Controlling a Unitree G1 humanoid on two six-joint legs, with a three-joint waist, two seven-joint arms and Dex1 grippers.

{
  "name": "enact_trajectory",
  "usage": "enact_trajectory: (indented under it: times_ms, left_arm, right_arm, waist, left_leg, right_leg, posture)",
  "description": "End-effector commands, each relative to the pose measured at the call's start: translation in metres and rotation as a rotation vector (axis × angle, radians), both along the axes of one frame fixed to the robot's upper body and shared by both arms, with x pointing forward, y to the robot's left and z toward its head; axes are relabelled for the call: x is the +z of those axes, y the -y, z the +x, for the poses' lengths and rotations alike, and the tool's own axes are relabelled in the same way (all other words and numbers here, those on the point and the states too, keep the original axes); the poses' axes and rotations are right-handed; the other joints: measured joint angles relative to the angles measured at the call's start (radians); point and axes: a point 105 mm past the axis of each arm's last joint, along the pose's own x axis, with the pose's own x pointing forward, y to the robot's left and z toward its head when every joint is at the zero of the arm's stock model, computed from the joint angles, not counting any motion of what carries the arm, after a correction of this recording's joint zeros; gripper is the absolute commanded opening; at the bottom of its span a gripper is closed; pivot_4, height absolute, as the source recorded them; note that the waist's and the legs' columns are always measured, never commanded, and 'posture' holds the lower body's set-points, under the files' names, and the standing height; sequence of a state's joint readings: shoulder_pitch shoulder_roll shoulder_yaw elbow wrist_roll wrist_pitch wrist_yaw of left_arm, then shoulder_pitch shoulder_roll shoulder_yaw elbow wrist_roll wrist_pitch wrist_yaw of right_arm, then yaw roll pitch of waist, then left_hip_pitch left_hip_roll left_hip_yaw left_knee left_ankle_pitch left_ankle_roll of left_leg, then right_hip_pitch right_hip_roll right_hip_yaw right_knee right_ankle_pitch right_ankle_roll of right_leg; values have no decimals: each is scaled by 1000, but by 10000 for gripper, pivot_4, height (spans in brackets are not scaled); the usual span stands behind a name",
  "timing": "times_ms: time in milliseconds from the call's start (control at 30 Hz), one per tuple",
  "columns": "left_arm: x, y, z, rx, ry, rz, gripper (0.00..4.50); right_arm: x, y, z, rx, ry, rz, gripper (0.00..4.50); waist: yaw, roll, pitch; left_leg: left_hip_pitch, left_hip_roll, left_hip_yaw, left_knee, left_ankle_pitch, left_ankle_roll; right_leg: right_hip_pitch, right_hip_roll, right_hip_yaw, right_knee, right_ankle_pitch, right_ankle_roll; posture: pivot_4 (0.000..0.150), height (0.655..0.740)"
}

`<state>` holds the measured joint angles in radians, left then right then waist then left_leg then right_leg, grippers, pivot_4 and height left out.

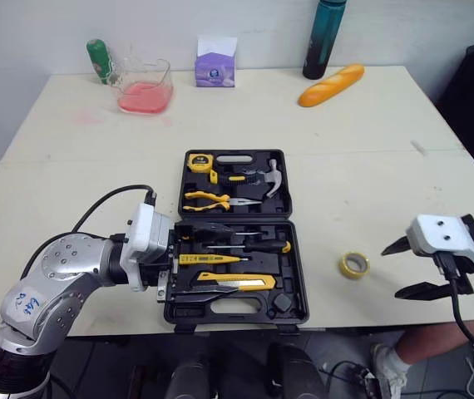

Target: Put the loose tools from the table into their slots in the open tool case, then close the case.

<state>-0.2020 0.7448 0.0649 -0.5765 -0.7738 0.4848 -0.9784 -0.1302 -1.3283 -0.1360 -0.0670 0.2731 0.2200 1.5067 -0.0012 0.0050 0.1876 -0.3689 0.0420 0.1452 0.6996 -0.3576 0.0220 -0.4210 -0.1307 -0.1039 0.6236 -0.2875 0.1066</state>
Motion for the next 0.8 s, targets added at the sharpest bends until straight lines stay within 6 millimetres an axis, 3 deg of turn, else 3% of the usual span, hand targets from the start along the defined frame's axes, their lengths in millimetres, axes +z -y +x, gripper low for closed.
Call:
enact_trajectory:
  times_ms: [33, 367, 533, 800]
  left_arm:
    - [5, -2, -1, 1, 43, 3, 45000]
    - [4, 0, 1, -15, 68, 17, 45000]
    - [2, 1, -3, -30, 56, 20, 45000]
    - [2, 1, -4, -35, 55, 22, 45000]
  right_arm:
    - [11, -4, 1, 11, 82, 38, 43051]
    - [6, -46, -6, 132, -13, 0, 43051]
    - [-5, -50, -1, 153, -33, -111, 43051]
    - [-17, -55, 9, 160, -29, -137, 43051]
  waist:
    - [0, 0, 0]
    - [0, 0, 0]
    - [-1, 0, 0]
    - [0, 0, 0]
  left_leg:
    - [0, 0, 0, 0, 0, 0]
    - [0, 0, 0, 0, 0, 0]
    - [0, 0, -1, 0, 0, 0]
    - [0, 0, -1, 0, 0, 0]
  right_leg:
    - [0, 0, 0, 0, 0, 0]
    - [0, 0, 0, 0, 0, 0]
    - [0, 0, 0, 0, 0, 0]
    - [0, 0, 0, 1, 0, 0]
  posture:
    - [1500, 7400]
    - [1500, 7400]
    - [1500, 7400]
    - [1500, 7400]
